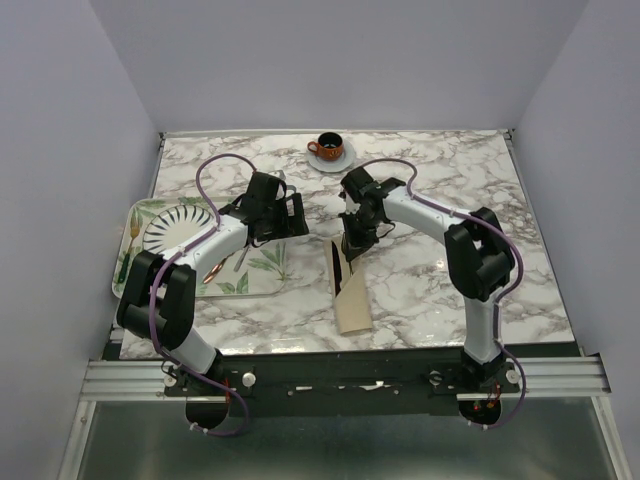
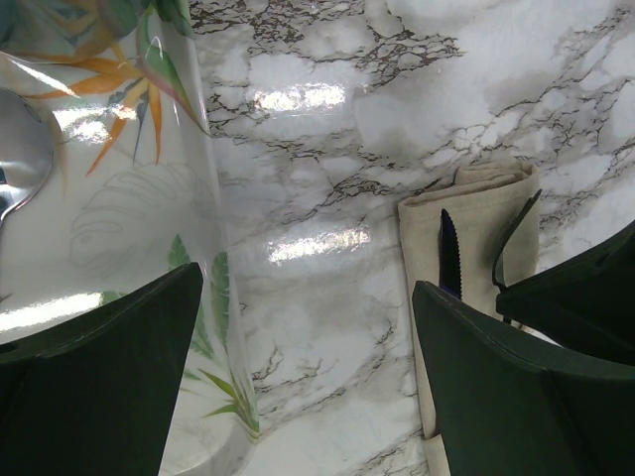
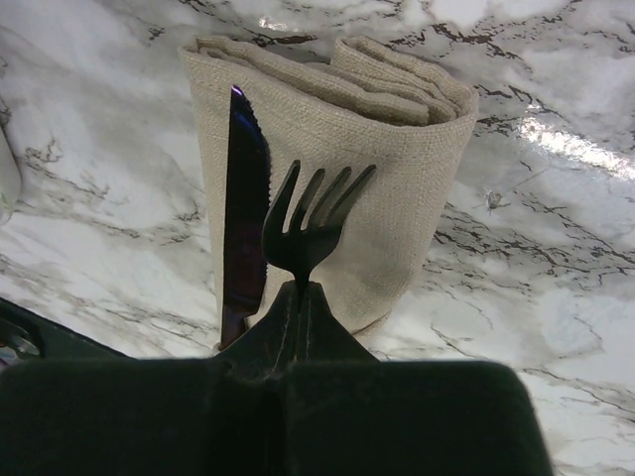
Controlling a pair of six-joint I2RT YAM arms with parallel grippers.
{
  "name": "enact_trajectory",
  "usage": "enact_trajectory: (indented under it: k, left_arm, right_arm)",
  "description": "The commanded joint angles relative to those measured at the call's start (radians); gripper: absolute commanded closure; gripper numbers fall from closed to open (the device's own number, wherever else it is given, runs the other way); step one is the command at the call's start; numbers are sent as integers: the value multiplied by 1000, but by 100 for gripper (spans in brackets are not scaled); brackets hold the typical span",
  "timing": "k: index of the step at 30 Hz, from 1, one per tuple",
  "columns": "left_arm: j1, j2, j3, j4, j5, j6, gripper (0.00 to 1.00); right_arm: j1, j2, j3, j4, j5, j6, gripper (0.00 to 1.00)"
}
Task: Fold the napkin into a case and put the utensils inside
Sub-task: Insert the fork at the center of the board.
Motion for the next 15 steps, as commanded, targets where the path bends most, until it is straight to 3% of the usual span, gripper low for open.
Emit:
enact_trajectory:
  k: [1,15]
  left_arm:
    - [6,-7,-1,13,3,-6,1]
    - [6,-9,-2,4,8,15,1]
  right_arm:
    - [11,54,-10,-33,-20,4,99]
    - [13,83,7,-49,-40,7,94]
